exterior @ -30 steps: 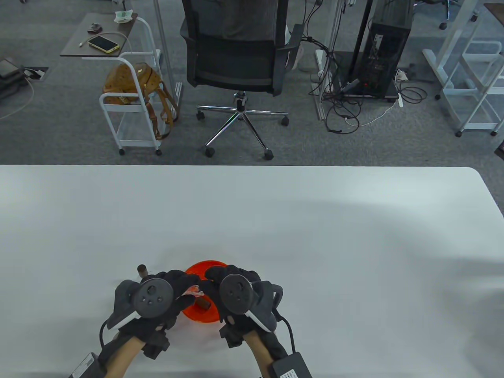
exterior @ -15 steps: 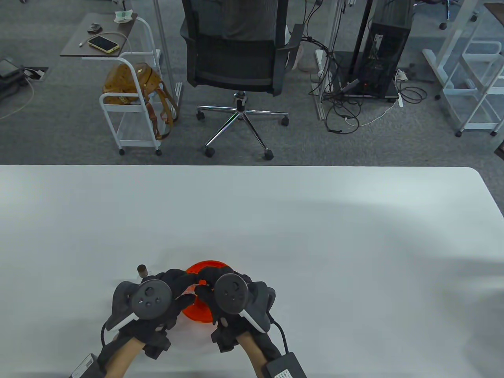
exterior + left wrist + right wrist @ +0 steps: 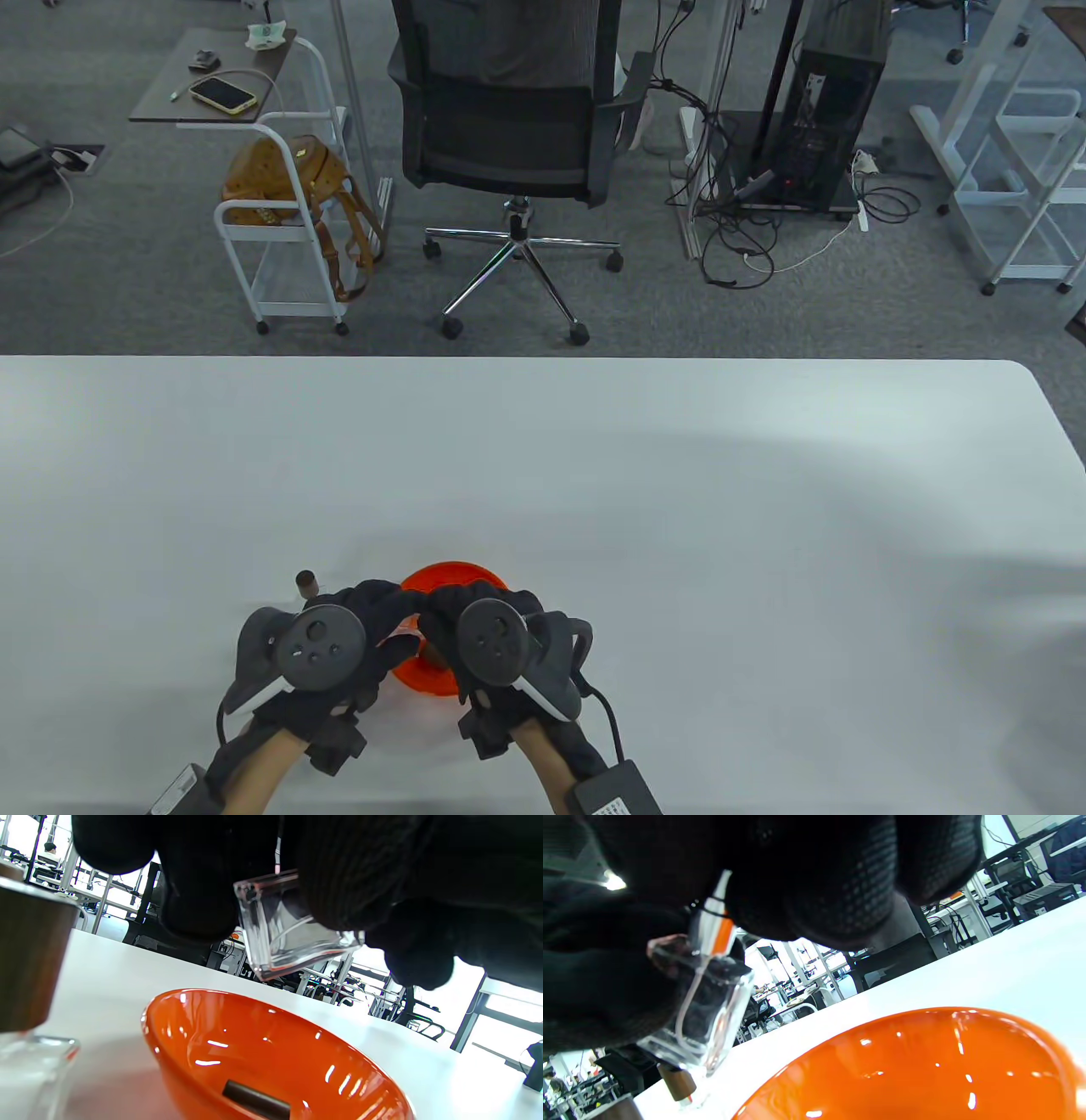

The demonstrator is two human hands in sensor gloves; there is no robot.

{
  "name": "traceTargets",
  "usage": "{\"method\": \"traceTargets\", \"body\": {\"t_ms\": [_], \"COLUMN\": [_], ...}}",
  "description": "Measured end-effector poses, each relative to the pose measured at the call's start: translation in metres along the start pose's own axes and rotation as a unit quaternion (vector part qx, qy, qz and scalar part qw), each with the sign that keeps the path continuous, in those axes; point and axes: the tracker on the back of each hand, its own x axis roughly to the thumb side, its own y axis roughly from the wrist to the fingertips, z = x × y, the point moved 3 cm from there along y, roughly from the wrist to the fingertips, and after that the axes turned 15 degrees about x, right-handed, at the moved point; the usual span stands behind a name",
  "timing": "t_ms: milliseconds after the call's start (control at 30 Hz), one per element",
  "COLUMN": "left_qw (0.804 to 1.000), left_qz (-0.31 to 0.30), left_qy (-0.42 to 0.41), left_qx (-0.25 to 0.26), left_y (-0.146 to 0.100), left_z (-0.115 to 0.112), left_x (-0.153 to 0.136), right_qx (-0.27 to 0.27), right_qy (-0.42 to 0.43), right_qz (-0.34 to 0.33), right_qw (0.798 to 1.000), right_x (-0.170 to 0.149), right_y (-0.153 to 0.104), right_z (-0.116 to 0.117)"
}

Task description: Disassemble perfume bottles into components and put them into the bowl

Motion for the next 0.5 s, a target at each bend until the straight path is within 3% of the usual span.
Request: {"method": "traceTargets", "body": {"t_ms": [500], "left_qw": [1.0], "left_qz": [0.009], "left_qy": [-0.009], "left_qx": [0.005], "left_y": [-0.0003], "left_z": [0.0011], "left_x": [-0.0035], "right_qx": [-0.003], "right_qy": [-0.011], "right_qz": [-0.007], "right_qw": [1.0], "right_x": [0.0023], "right_y": [0.0002], "right_z": [0.0045]}}
